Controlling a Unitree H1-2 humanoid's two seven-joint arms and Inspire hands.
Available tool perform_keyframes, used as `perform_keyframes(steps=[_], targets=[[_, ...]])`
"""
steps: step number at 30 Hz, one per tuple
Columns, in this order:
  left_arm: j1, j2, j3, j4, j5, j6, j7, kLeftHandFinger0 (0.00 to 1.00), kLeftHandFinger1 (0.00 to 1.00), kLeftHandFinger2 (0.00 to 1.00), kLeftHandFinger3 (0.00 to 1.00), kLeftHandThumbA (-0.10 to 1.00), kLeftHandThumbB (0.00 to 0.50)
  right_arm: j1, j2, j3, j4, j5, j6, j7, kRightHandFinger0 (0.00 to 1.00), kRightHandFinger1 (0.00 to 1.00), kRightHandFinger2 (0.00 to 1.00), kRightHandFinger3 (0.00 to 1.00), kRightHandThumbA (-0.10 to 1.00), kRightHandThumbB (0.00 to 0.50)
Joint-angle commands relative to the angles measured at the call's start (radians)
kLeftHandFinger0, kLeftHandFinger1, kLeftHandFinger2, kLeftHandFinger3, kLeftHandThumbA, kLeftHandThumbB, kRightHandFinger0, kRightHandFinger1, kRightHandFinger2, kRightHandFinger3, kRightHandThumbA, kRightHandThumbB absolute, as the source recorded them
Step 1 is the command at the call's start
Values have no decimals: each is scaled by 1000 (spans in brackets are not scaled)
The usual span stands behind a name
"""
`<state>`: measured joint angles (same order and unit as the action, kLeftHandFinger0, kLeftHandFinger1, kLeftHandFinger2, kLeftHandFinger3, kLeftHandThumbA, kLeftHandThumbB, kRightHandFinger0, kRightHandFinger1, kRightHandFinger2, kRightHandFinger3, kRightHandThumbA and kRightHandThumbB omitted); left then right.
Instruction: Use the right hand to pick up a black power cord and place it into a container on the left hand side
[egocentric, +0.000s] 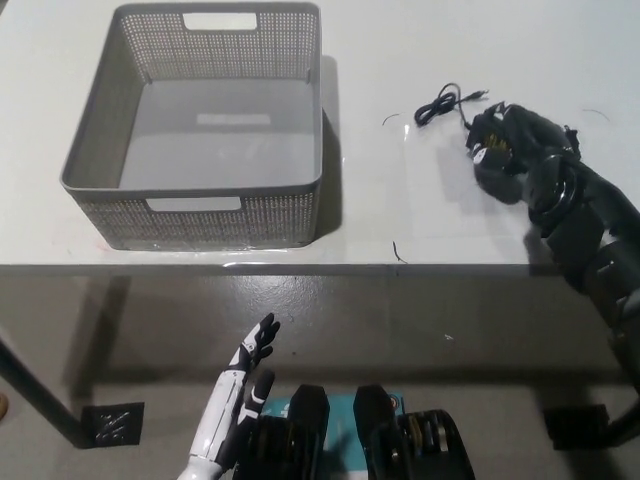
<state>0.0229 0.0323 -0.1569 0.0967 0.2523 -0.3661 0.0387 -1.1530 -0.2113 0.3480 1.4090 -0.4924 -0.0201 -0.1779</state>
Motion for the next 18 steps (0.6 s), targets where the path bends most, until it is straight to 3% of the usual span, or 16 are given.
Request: perform_keyframes(steps=[1, 3, 6, 8, 9, 10, 11, 13, 16, 18], targets=[[-11, 3, -6, -29, -9, -7, -16, 1000, 1000, 1000, 1000, 1000, 25, -74, -23, -7, -17, 11, -90, -152, 0, 345, 757, 730, -100, 209], [-8, 1, -6, -33, -6, 0, -16, 1000, 1000, 1000, 1000, 1000, 24, -91, -22, -24, -21, 29, -93, -150, 0, 372, 827, 795, -100, 194], [-6, -3, -4, -32, 2, -3, -9, 1000, 1000, 1000, 1000, 1000, 20, -125, -27, -26, -42, 26, -121, -178, 0, 312, 749, 730, -100, 204], [-5, -5, -4, -29, 1, -5, -8, 1000, 1000, 1000, 1000, 1000, 15, -146, -27, -28, -56, 27, -136, -192, 0, 324, 776, 822, -100, 194], [-5, -5, -3, -25, 6, -11, -3, 1000, 1000, 1000, 1000, 1000, 9, -162, -29, -23, -66, 20, -161, -200, 147, 414, 813, 823, -100, 194], [-2, -5, -3, -24, 8, -14, 0, 1000, 1000, 1000, 1000, 1000, 15, -170, -27, -21, -73, 18, -171, -204, 121, 345, 756, 765, -100, 192], [7, -8, -1, -31, 4, -9, 0, 1000, 1000, 1000, 1000, 1000, 17, -198, -20, -23, -97, 16, -153, -205, 10, 316, 748, 753, -100, 188], [17, -11, -1, -39, 1, -1, 0, 1000, 1000, 1000, 1000, 1000, 23, -223, -13, -18, -123, 7, -148, -213, 0, 296, 725, 702, -100, 188], [28, -12, -4, -43, -6, 4, -7, 1000, 1000, 1000, 1000, 1000, 9, -254, -4, -35, -173, 23, -145, -197, 0, 284, 766, 743, -100, 183], [37, -12, -6, -47, -10, 0, -9, 1000, 1000, 1000, 1000, 1000, 0, -278, 4, -26, -211, 8, -148, -205, 0, 288, 742, 775, -100, 151]])
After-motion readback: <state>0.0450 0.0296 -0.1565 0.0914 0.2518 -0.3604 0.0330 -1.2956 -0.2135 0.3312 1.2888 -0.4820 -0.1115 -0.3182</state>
